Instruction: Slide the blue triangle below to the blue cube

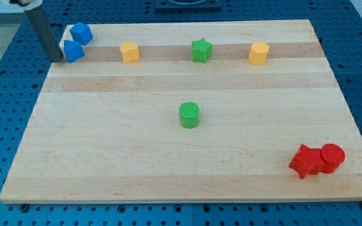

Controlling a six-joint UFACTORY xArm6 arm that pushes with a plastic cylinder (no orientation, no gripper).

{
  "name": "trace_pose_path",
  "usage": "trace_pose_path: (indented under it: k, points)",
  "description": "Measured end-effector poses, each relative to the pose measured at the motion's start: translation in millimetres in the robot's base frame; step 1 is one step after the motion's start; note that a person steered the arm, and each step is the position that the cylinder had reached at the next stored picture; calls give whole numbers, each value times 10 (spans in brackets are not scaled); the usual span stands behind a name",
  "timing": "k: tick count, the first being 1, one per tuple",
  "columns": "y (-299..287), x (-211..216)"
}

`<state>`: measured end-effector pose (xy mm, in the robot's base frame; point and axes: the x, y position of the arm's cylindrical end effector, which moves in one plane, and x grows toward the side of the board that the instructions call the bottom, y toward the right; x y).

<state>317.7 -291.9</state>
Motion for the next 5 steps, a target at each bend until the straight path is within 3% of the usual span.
trace_pose_path:
  k: [1,4,5]
  points:
    - [149,90]
    - [259,-460]
    - [259,-458]
